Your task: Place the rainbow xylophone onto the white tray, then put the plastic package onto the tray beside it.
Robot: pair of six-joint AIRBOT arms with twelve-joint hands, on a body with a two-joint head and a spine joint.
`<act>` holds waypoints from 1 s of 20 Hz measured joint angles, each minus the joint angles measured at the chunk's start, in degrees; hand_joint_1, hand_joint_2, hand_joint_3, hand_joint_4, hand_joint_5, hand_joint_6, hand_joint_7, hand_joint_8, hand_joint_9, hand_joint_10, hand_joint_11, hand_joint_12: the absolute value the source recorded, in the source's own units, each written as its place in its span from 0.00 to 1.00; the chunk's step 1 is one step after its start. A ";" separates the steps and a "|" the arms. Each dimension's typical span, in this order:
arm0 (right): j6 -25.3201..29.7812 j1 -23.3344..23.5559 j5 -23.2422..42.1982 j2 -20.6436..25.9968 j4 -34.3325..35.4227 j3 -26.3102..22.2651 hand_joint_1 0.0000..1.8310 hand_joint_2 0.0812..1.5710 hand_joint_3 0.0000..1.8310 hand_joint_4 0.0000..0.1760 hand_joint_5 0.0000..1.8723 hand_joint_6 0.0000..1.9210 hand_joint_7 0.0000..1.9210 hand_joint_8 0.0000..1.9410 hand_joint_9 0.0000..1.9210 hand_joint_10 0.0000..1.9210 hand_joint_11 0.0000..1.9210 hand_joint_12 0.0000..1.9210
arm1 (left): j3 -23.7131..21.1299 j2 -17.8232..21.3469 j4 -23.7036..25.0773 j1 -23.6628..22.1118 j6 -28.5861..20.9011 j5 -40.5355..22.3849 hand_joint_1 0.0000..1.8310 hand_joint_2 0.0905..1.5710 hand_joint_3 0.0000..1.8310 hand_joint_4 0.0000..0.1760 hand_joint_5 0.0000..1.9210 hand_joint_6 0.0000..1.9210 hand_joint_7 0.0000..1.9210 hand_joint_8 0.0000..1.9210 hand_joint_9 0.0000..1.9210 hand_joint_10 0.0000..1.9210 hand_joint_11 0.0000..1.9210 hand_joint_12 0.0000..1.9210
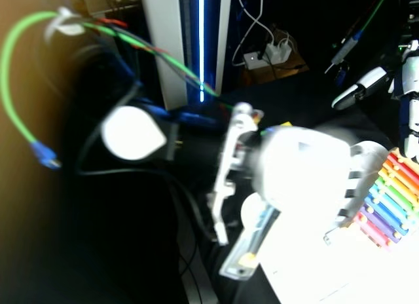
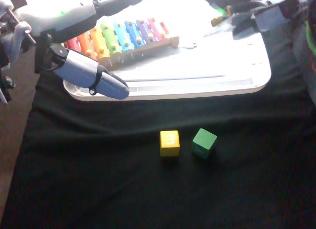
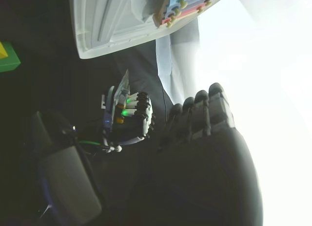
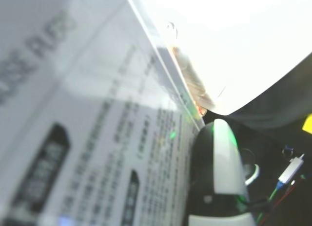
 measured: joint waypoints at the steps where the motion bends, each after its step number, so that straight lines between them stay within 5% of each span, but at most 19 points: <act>1: 0.63 0.31 -0.20 -1.16 0.04 1.07 0.98 0.63 0.00 0.45 0.39 1.00 0.43 1.00 0.58 1.00 0.65 1.00 | 0.00 0.00 0.07 -0.02 0.00 -0.09 0.42 0.43 0.00 0.03 0.00 0.00 0.00 0.00 0.00 0.00 0.00 0.00; 3: 2.08 0.31 -0.74 -3.23 -0.35 2.93 0.98 0.62 0.00 0.43 0.40 1.00 0.43 1.00 0.57 1.00 0.64 1.00 | 0.00 0.02 -0.02 -0.02 0.00 -0.04 0.42 0.44 0.01 0.06 0.00 0.00 0.00 0.00 0.00 0.00 0.00 0.00; 4: 2.21 0.31 -1.38 -4.11 -0.68 3.52 0.98 0.62 0.00 0.40 0.38 1.00 0.43 1.00 0.57 1.00 0.64 1.00 | -0.07 0.02 0.00 -0.02 0.00 -0.09 0.40 0.44 0.01 0.00 0.00 0.00 0.00 0.00 0.00 0.00 0.00 0.00; 5: 2.34 0.28 -1.95 -5.25 -0.85 4.09 0.97 0.62 0.00 0.14 0.37 1.00 0.44 1.00 0.57 1.00 0.64 1.00 | -0.17 0.02 0.00 -0.02 0.00 -0.13 0.39 0.44 0.01 0.06 0.00 0.00 0.00 0.00 0.00 0.00 0.00 0.00; 8: 2.73 0.31 -2.58 -8.31 -0.79 5.70 0.95 0.62 0.00 0.52 0.38 1.00 0.43 1.00 0.52 1.00 0.58 1.00 | -0.28 0.02 -0.02 -0.02 -0.02 -0.44 0.39 0.43 0.00 0.22 0.00 0.00 0.00 0.00 0.00 0.00 0.00 0.00; 9: 2.78 0.31 -3.10 -9.27 -0.79 6.12 0.94 0.63 0.00 0.51 0.38 1.00 0.42 1.00 0.51 1.00 0.57 1.00 | -0.31 0.09 -0.04 -0.02 0.00 -0.46 0.38 0.44 0.00 0.18 0.00 0.00 0.00 0.00 0.00 0.00 0.00 0.00; 10: 2.82 0.31 -3.52 -10.05 -0.76 6.54 0.93 0.63 0.00 0.43 0.36 1.00 0.43 1.00 0.54 1.00 0.60 1.00 | -0.31 0.15 -0.02 -0.02 -0.02 -0.44 0.38 0.43 0.00 0.35 0.00 0.00 0.00 0.00 0.00 0.00 0.00 0.00; 11: 3.15 0.31 -3.80 -10.95 -0.76 7.17 0.94 0.64 0.00 0.20 0.35 1.00 0.42 1.00 0.54 1.00 0.61 1.00 | -0.31 0.22 -0.07 -0.02 -0.02 -0.44 0.37 0.44 0.00 0.28 0.00 0.00 0.00 0.00 0.00 0.00 0.00 0.00; 13: 4.26 0.31 -3.96 -11.78 -0.81 8.37 0.96 0.64 0.00 0.23 0.37 1.00 0.43 1.00 0.54 1.00 0.63 1.00 | -0.31 0.33 -0.07 -0.02 -0.02 -0.57 0.37 0.43 0.00 0.07 0.00 0.00 0.00 0.00 0.00 0.00 0.00 0.00; 14: 4.68 0.31 -3.98 -11.91 -0.79 8.90 0.96 0.65 0.00 0.24 0.37 1.00 0.42 1.00 0.55 1.00 0.64 1.00 | -0.31 0.33 -0.07 0.00 -0.02 -0.66 0.36 0.42 0.00 0.13 0.00 0.00 0.00 0.00 0.00 0.00 0.00 0.00; 15: 5.07 0.31 -4.09 -12.17 -0.66 9.70 0.97 0.63 0.00 0.13 0.40 1.00 0.44 1.00 0.57 1.00 0.66 1.00 | -0.31 0.37 -0.07 0.00 -0.02 -0.70 0.37 0.42 0.00 0.35 0.00 0.00 0.00 0.00 0.00 0.00 0.00 0.00; 17: 5.64 0.31 -4.76 -13.14 -0.52 10.82 0.96 0.64 0.00 0.18 0.41 1.00 0.45 1.00 0.57 1.00 0.66 1.00 | -0.42 0.39 -0.37 -0.02 -0.09 -0.92 0.38 0.42 0.00 0.37 0.00 0.00 0.00 0.00 0.00 0.00 0.00 0.00; 18: 6.97 0.20 -5.20 -14.03 -0.70 11.63 0.94 0.65 0.00 0.48 0.41 1.00 0.44 1.00 0.54 1.00 0.62 1.00 | -0.57 0.39 -0.33 -0.02 -0.09 -1.14 0.39 0.42 0.00 0.42 0.00 0.00 0.00 0.00 0.00 0.00 0.00 0.00; 19: 8.70 0.20 -5.29 -14.84 -1.70 12.44 0.94 0.64 0.00 0.52 0.40 1.00 0.42 1.00 0.52 1.00 0.59 1.00 | -1.03 0.70 -0.55 -0.02 -0.22 -1.22 0.40 0.42 0.00 0.34 0.00 0.00 0.00 0.00 0.00 0.00 0.00 0.00; 20: 10.56 -0.11 -5.20 -15.69 -2.93 13.29 0.95 0.64 0.00 0.32 0.39 1.00 0.42 1.00 0.52 1.00 0.59 1.00 | -1.14 0.74 -0.26 -0.02 -0.20 -1.73 0.40 0.42 0.00 0.20 0.00 0.00 0.00 0.00 0.00 0.00 0.00 0.00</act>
